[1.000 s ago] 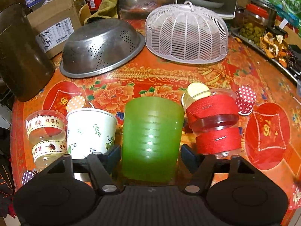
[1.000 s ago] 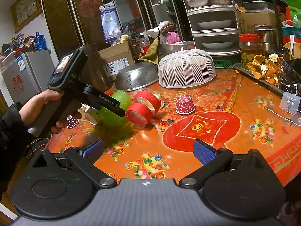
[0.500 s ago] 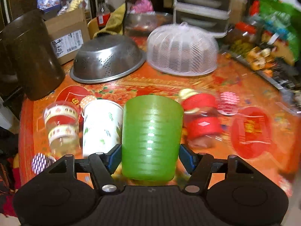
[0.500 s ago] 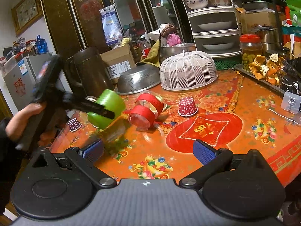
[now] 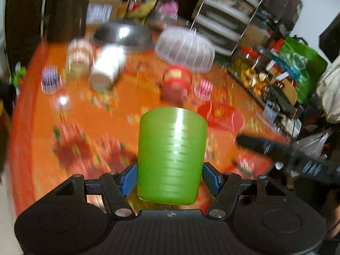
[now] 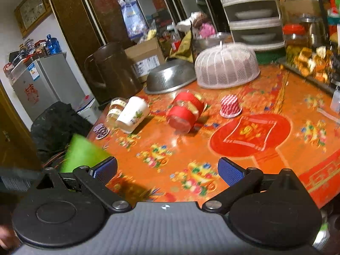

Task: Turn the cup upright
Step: 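Lift the green cup off the table with the left tool, then close the right tool on the green cup while the left tool holds it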

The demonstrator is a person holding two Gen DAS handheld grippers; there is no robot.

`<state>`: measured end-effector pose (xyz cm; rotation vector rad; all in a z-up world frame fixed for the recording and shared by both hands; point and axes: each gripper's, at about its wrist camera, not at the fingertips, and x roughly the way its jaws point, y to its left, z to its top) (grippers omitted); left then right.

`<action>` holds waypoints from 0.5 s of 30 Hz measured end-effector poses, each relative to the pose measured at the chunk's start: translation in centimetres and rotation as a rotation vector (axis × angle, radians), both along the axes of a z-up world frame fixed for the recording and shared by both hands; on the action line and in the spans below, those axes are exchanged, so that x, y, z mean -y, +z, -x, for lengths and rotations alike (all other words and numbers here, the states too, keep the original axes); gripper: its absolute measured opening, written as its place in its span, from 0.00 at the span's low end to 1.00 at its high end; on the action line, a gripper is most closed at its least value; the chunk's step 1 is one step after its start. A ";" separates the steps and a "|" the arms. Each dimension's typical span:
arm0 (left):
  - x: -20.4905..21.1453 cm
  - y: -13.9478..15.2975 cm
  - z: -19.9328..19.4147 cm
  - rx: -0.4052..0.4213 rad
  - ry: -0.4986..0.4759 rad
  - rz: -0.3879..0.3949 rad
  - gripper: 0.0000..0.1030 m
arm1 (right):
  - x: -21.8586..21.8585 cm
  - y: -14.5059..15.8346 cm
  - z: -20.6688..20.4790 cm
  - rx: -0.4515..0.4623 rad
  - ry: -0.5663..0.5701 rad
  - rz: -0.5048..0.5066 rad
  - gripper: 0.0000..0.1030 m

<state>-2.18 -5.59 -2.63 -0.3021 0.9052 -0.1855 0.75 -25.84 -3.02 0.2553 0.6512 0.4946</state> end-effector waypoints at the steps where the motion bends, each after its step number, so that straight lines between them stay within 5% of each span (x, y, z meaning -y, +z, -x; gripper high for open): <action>1: 0.3 -1.1 -0.1 -0.026 0.001 0.011 0.66 | 0.0 0.1 -0.2 -0.027 0.007 -0.014 0.99; 7: 1.4 -3.8 0.2 -0.069 0.006 0.061 0.66 | -0.8 -1.1 -2.2 -0.315 0.067 -0.149 0.99; 15: 1.6 -4.0 0.7 -0.054 0.022 0.099 0.66 | -4.7 -2.1 -4.0 -0.486 0.119 -0.102 0.99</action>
